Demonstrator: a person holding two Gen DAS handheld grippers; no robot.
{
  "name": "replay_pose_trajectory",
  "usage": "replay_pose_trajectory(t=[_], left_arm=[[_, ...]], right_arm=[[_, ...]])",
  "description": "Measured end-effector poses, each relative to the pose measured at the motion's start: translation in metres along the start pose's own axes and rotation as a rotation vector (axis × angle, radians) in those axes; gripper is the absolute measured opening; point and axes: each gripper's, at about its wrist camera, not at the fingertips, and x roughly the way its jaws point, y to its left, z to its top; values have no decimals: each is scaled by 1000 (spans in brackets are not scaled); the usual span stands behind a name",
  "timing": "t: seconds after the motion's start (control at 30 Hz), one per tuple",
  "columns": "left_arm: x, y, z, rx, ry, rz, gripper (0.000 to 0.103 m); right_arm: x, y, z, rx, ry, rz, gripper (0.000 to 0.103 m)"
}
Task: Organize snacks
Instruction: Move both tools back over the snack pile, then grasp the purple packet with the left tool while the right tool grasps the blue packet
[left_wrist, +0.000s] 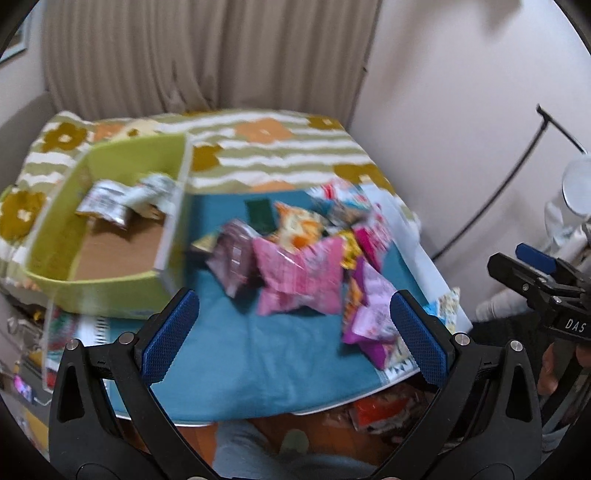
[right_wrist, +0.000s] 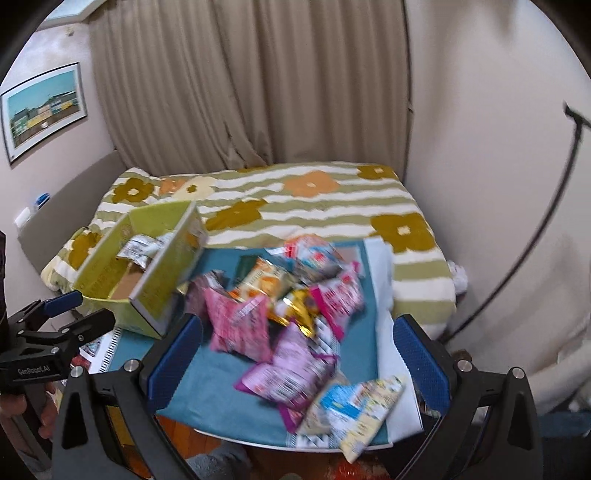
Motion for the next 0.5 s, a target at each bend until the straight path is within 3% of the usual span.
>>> replay_pose_trajectory(t=[0.5], left_arm=[[122, -61, -48, 186, 131, -200, 102]], right_arm=[[59, -56, -69, 271, 126, -94, 103]])
